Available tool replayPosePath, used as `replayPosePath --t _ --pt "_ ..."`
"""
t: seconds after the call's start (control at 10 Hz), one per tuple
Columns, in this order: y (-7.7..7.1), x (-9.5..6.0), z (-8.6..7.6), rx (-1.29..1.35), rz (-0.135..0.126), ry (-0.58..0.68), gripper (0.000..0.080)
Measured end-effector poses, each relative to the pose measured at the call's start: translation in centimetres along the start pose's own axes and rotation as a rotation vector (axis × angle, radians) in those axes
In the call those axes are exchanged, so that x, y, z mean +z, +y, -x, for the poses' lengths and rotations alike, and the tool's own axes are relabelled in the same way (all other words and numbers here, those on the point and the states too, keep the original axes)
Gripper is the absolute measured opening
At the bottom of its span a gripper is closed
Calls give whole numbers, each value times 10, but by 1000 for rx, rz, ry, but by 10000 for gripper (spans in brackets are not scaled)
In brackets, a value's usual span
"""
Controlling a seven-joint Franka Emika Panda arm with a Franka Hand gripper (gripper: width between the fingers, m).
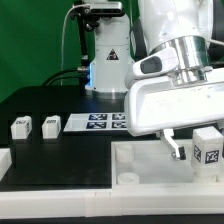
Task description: Assemble one leg
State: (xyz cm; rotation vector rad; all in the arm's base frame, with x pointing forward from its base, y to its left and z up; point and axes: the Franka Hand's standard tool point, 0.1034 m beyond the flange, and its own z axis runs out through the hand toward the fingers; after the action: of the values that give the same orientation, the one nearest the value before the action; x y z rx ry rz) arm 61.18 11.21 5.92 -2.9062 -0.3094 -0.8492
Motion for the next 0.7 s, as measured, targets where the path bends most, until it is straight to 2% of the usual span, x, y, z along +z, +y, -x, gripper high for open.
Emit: replayPosePath --t 0.1,0.2,0.7 --pt "0 0 0 0 0 0 634" --pt "0 0 0 0 0 -1 645" --pt "0 0 0 0 0 -1 649"
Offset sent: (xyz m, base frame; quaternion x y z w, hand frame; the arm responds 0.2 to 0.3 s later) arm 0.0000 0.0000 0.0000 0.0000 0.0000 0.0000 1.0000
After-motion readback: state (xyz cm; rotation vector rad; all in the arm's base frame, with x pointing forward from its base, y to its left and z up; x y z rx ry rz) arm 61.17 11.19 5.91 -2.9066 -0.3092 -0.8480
